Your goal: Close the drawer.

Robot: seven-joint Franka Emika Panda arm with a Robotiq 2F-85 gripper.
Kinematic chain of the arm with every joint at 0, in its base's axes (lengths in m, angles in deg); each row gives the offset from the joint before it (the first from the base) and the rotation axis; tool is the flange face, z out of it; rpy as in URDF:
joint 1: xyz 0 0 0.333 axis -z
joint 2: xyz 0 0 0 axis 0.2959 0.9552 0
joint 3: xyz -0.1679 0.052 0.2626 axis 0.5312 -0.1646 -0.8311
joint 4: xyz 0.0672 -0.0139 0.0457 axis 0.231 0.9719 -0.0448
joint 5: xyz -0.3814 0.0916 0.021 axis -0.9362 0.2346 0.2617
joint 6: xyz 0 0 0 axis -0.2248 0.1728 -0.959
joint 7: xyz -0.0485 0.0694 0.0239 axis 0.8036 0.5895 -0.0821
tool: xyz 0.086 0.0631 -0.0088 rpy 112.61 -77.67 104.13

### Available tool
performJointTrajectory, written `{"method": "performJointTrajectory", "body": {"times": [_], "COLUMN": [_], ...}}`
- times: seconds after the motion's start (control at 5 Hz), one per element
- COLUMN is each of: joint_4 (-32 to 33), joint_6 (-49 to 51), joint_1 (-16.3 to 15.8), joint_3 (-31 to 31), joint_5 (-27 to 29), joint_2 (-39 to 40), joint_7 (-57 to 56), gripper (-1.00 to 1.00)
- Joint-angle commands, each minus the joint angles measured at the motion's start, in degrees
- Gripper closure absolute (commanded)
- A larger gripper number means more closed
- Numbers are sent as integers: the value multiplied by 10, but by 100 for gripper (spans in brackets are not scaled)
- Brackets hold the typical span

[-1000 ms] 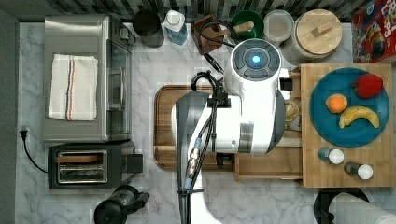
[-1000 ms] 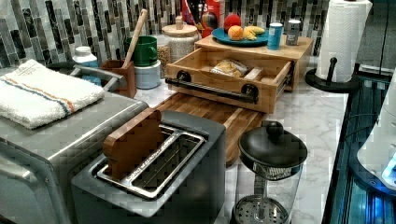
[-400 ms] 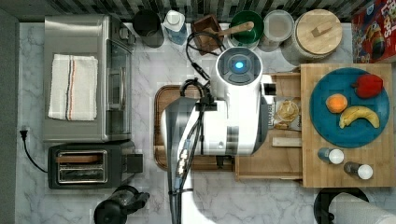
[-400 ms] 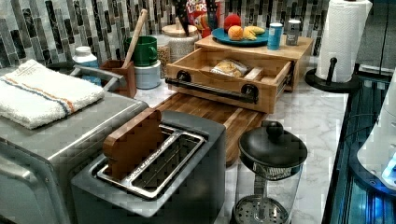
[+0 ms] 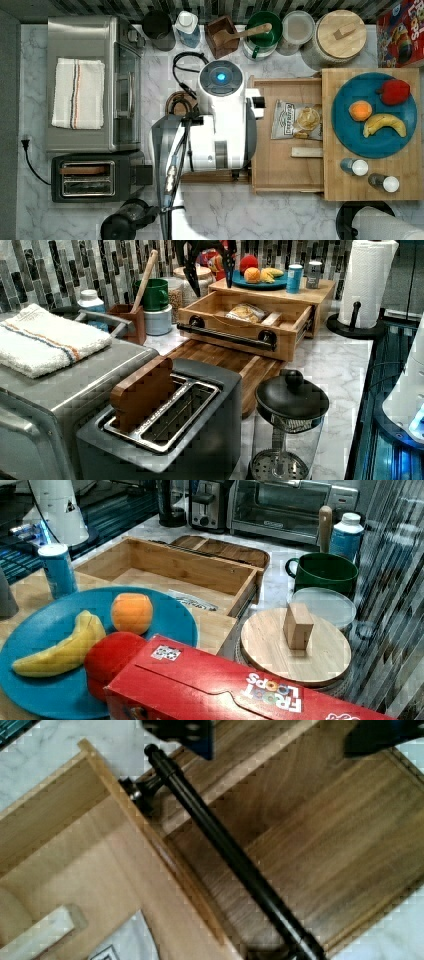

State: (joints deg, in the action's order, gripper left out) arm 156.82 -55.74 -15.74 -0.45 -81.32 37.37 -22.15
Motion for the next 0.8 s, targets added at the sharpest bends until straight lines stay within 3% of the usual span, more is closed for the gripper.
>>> {"method": "performJointTrajectory", "body": {"times": [0.2, 0.4, 0.8], "joint_4": [84, 93, 176], "joint_6": [-94, -109, -229], "joint_1": [-29, -24, -18], "joint_3": [-37, -48, -56], "joint_5": [25, 29, -3], "joint_2": [-39, -28, -19], "joint_7": [-109, -151, -223], "gripper": [100, 100, 100]}}
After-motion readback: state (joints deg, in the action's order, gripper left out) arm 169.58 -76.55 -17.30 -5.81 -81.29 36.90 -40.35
